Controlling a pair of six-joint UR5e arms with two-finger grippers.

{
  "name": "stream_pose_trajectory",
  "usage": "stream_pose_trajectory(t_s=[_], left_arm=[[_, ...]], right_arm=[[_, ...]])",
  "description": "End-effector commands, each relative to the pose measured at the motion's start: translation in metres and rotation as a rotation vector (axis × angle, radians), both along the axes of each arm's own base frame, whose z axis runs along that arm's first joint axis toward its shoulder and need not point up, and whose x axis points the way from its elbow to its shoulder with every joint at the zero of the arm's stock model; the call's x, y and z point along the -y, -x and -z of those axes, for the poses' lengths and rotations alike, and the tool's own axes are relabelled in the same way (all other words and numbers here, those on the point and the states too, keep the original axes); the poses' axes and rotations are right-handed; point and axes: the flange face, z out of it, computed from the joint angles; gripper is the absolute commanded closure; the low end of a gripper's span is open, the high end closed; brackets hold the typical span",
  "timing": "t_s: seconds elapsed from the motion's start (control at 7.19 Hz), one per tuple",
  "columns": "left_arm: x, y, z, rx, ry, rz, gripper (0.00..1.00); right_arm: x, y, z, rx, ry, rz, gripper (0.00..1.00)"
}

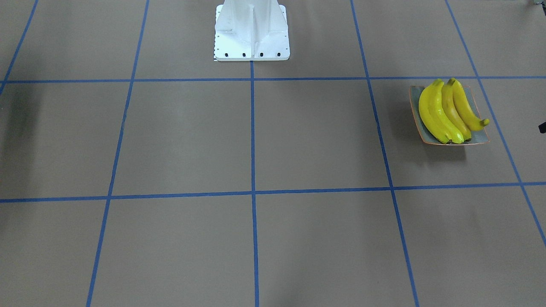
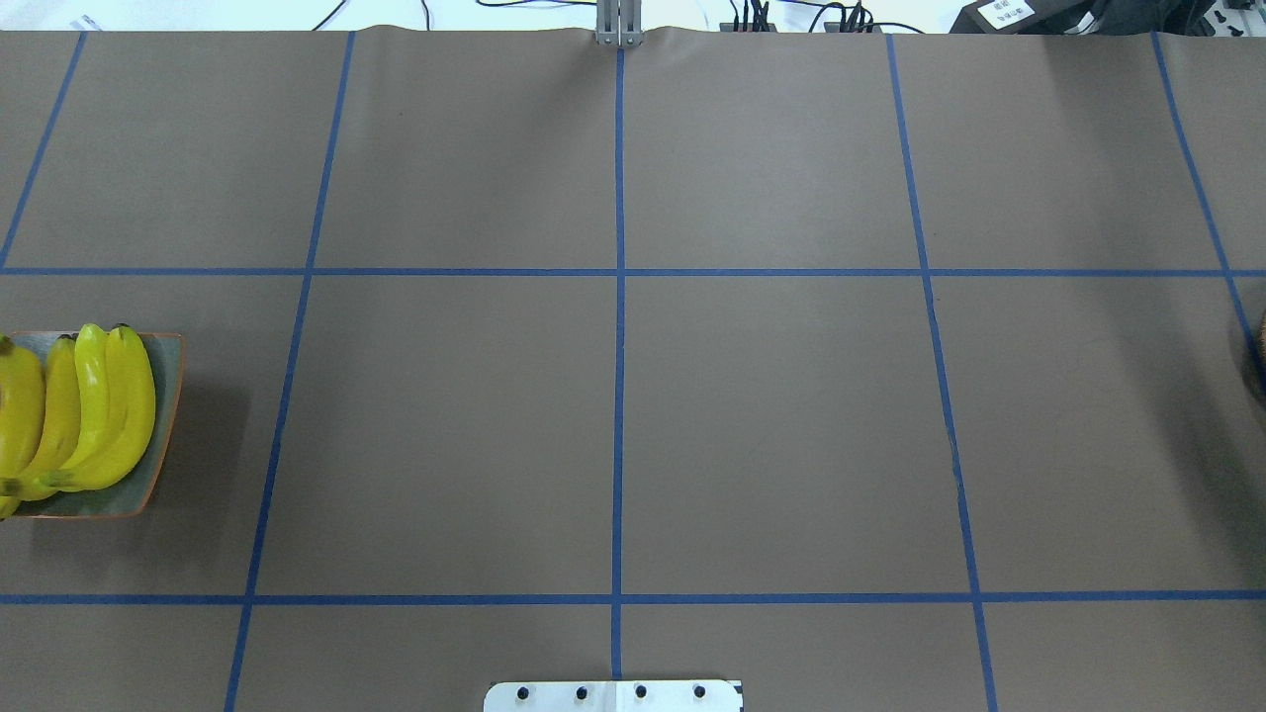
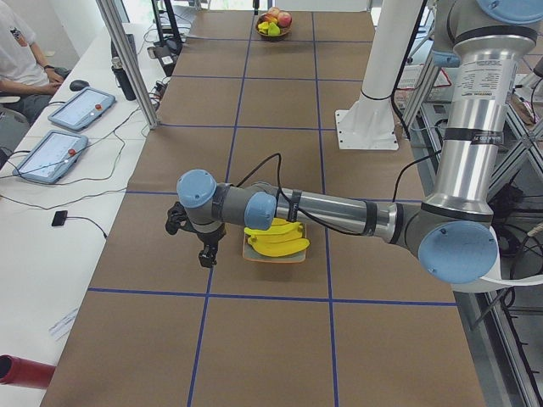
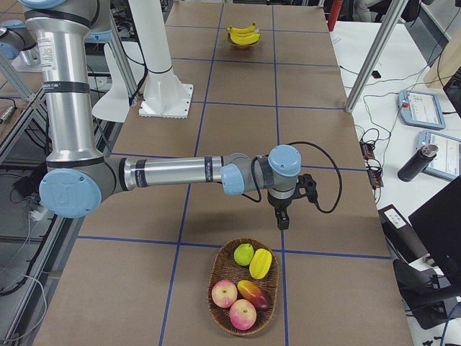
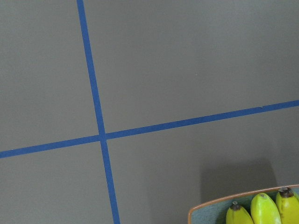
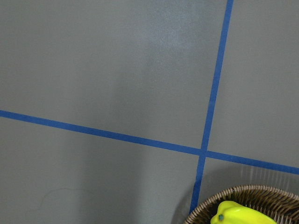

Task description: Transfer all bananas from basket to plate

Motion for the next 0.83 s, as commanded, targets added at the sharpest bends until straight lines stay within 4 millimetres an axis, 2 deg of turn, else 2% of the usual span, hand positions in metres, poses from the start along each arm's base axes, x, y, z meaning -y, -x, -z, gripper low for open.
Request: stream_pose_trajectory(t_s=[0.0, 0.7], left_arm=[[0.0001, 0.0, 0.0003, 0.0, -0.001, 0.0, 0.01], [-0.0005, 0.0, -0.0004, 0.0, -0.001, 0.0, 0.01]], right_arm=[[-0.0021, -0.009, -0.0026, 0.013, 0.008, -0.015, 0.0], [-0.0017, -0.009, -0.0109, 0.012, 0.024, -0.015, 0.0]])
